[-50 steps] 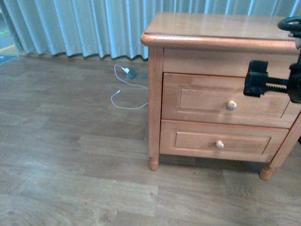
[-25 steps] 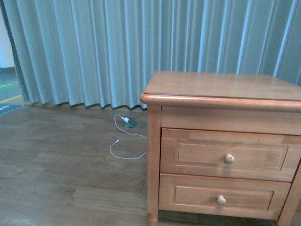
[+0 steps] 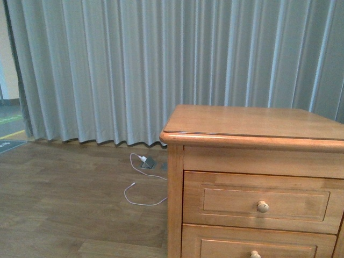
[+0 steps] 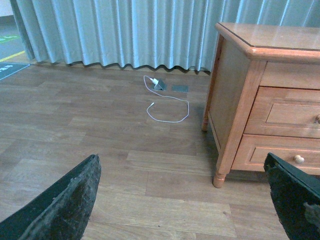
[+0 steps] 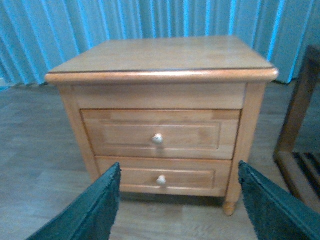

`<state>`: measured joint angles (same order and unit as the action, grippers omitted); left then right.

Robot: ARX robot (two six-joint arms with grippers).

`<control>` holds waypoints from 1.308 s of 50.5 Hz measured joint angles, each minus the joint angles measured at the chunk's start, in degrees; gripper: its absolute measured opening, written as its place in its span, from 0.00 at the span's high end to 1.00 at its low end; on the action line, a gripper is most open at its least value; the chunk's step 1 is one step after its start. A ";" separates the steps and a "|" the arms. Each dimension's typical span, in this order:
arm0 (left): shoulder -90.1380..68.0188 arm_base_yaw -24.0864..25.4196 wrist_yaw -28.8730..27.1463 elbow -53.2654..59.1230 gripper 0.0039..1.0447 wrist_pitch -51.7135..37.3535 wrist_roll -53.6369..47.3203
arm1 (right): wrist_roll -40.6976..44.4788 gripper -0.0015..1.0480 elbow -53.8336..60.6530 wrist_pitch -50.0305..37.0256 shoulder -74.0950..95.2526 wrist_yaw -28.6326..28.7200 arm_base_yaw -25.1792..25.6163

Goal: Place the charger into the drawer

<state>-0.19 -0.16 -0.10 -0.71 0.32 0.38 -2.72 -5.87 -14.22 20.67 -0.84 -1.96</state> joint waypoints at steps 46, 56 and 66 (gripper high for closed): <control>0.09 0.00 -0.02 0.00 0.05 0.00 -0.02 | 2.56 0.98 5.53 14.12 -20.35 0.76 1.81; 0.09 0.00 -0.02 0.00 0.05 0.00 -0.02 | 2.56 0.98 5.53 14.14 -20.41 0.76 1.81; 0.09 0.00 -0.02 0.00 0.05 0.00 -0.02 | 2.64 0.86 5.53 14.14 -20.41 0.76 1.81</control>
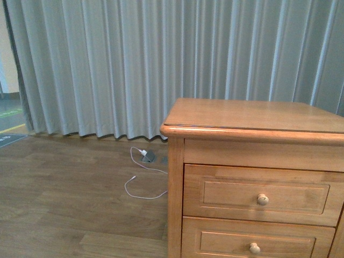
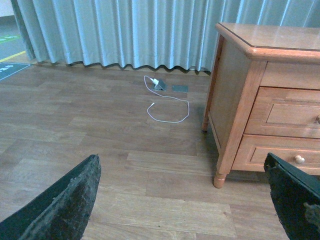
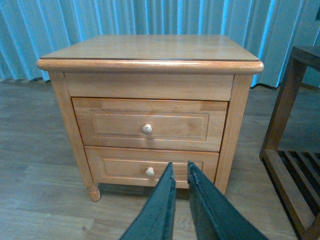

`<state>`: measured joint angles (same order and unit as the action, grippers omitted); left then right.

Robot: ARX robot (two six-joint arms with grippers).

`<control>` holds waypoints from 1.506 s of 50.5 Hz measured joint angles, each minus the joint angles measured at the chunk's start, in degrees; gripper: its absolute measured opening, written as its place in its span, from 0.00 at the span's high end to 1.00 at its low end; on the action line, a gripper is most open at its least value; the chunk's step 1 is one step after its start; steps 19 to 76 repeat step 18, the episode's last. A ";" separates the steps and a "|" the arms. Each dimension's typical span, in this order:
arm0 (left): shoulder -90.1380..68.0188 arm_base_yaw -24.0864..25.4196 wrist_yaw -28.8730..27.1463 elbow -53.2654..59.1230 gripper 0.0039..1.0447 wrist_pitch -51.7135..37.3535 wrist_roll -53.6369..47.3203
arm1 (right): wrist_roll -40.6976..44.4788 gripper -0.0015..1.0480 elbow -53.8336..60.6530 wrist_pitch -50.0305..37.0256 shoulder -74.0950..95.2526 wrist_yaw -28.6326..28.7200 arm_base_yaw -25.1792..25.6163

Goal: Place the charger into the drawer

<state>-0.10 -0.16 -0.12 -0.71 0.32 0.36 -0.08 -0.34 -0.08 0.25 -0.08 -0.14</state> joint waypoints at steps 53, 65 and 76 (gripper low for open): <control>0.00 0.00 0.00 0.00 0.05 0.00 0.00 | 0.00 0.25 0.00 0.00 0.00 0.00 0.00; 0.00 0.00 0.00 0.00 0.05 0.00 0.00 | 0.00 0.25 0.00 0.00 0.00 0.00 0.00; 0.00 0.00 0.00 0.00 0.05 0.00 0.00 | 0.00 0.25 0.00 0.00 0.00 0.00 0.00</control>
